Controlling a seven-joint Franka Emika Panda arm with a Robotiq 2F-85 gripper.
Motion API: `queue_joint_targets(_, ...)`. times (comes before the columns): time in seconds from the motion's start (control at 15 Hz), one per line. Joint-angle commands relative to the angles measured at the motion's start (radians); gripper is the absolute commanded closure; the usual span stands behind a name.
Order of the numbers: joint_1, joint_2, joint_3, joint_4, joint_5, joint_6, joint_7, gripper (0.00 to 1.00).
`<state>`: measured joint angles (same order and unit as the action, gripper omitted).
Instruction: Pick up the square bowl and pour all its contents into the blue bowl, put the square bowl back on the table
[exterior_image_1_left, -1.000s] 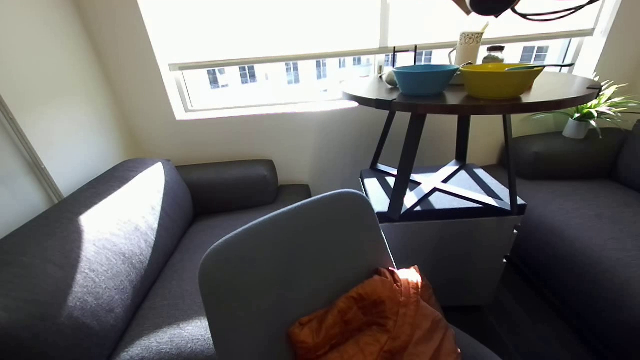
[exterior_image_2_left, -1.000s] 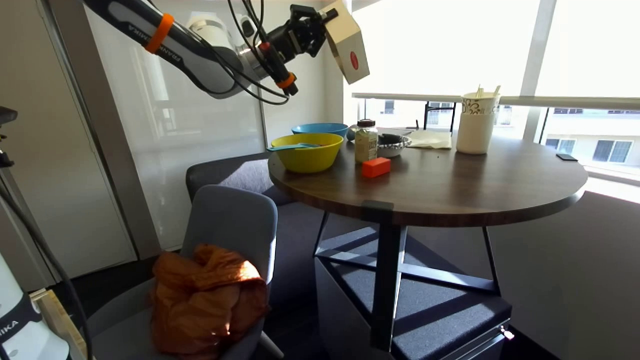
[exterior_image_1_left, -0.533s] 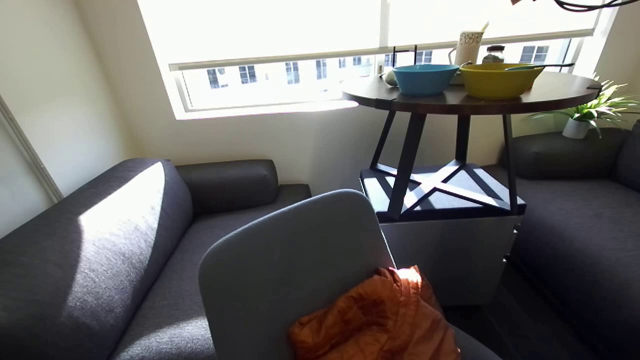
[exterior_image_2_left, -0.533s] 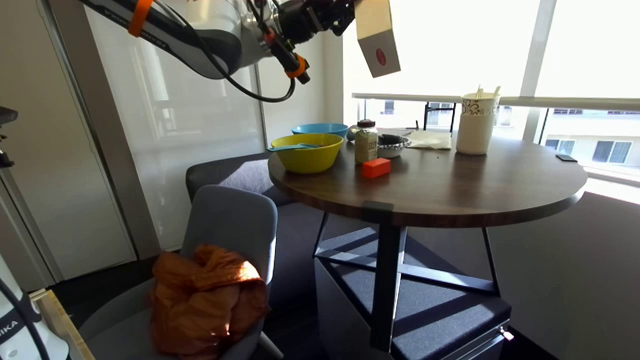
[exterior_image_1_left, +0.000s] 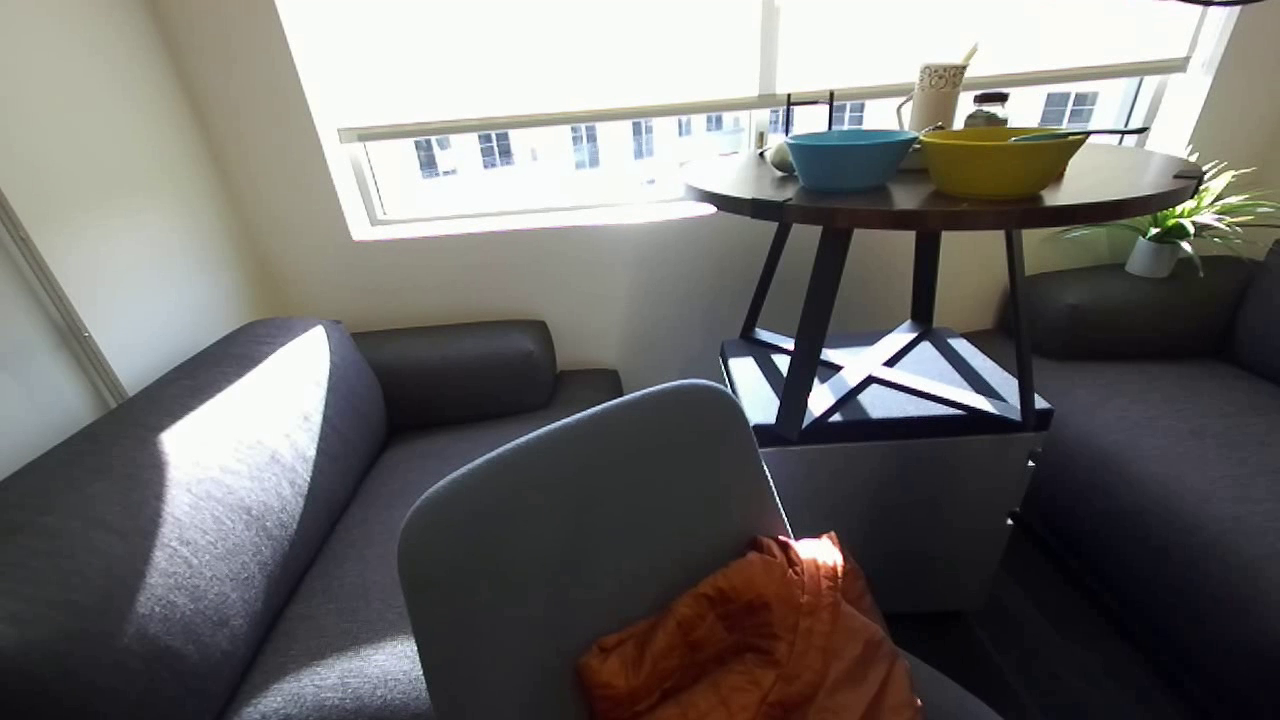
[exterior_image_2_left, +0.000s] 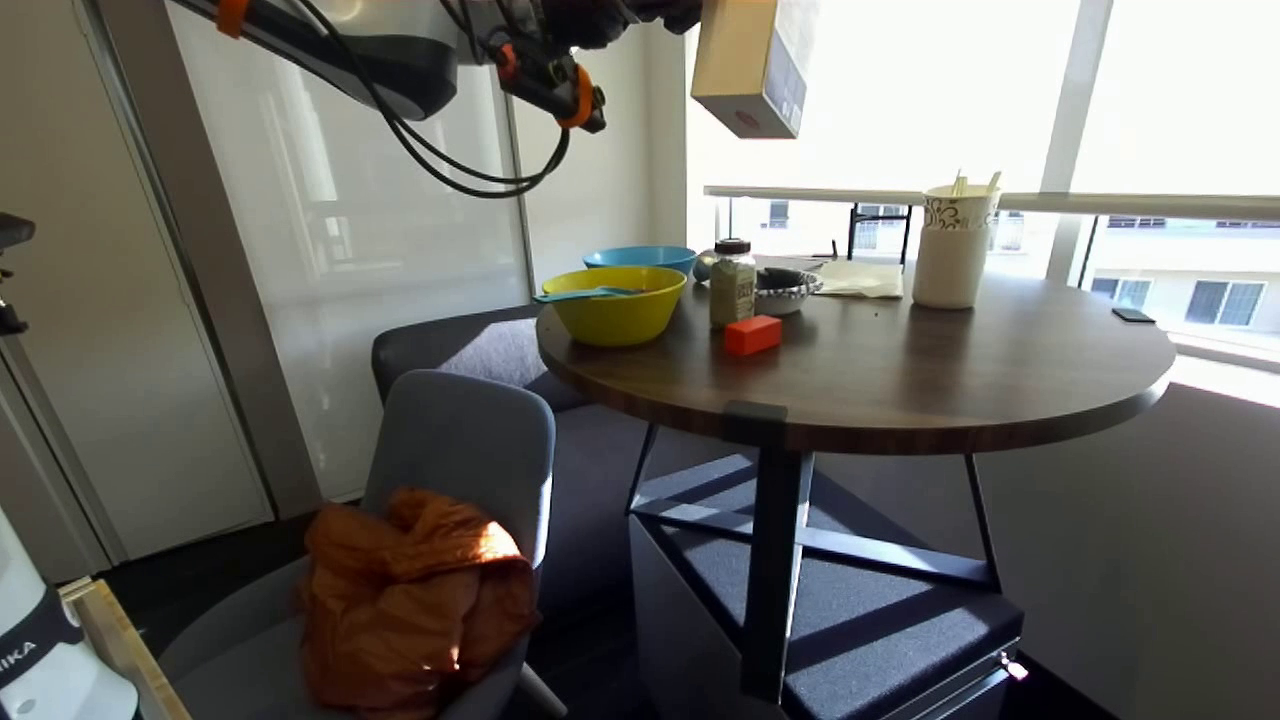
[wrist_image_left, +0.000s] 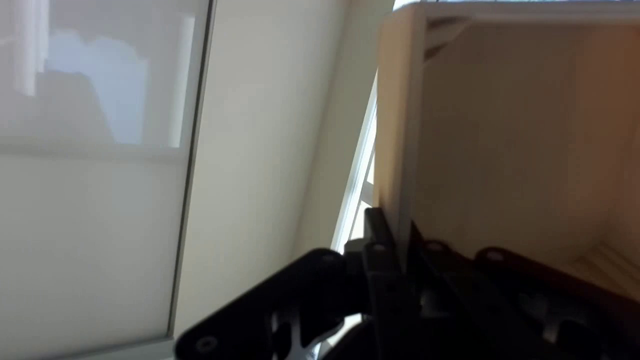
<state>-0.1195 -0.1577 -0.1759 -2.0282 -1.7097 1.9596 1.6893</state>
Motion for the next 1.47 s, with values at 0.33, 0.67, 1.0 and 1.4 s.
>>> queue_joint_targets(0.33,-0.005,-0.037,-0.008,-0.004,0.094,0.074,0.328,0.98)
queue_joint_targets(0.67,-0.006,-0.016,-0.003,0.005,0.097,0.048,0.299,0.98)
queue_joint_targets(1.0,-0.078,0.045,-0.151,0.146,0.456,0.285,-0.013,0.98)
queue_joint_targets(1.4,-0.007,0.116,-0.414,0.204,0.937,0.353,-0.327,0.98)
